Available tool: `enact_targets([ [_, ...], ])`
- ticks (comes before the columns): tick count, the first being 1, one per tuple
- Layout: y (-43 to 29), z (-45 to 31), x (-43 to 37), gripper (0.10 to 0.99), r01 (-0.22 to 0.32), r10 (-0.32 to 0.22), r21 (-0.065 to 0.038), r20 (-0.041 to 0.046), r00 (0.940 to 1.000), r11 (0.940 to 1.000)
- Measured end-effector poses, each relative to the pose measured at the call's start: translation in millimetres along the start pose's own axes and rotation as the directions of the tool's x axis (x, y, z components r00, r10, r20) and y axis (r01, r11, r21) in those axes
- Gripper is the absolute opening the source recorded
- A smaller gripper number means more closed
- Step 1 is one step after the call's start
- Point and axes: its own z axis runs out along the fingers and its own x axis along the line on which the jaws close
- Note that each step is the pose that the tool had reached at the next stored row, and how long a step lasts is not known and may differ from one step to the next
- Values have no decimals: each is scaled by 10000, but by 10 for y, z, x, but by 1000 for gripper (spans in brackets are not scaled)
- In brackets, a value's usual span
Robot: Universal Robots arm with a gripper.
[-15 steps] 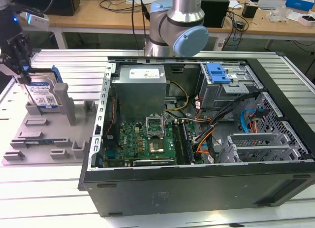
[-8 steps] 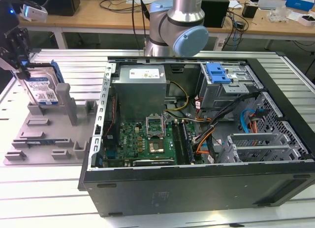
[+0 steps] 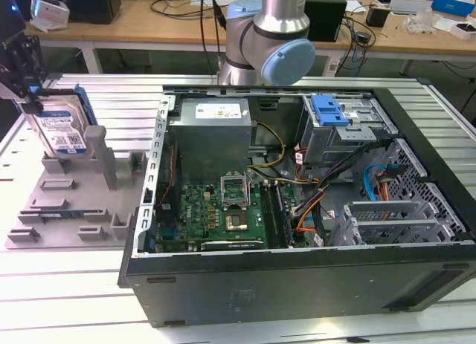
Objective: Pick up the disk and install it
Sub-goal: 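Pick up the disk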
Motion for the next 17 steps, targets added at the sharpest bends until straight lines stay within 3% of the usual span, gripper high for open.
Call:
enact_targets([
  [8,-32,-238,7,365,0,0,0,30,10000,10000],
  [16,-84,-604,16,365,-1,1,-1,89,10000,10000],
  [17,-95,-681,18,365,-2,2,-2,103,9999,10000],
])
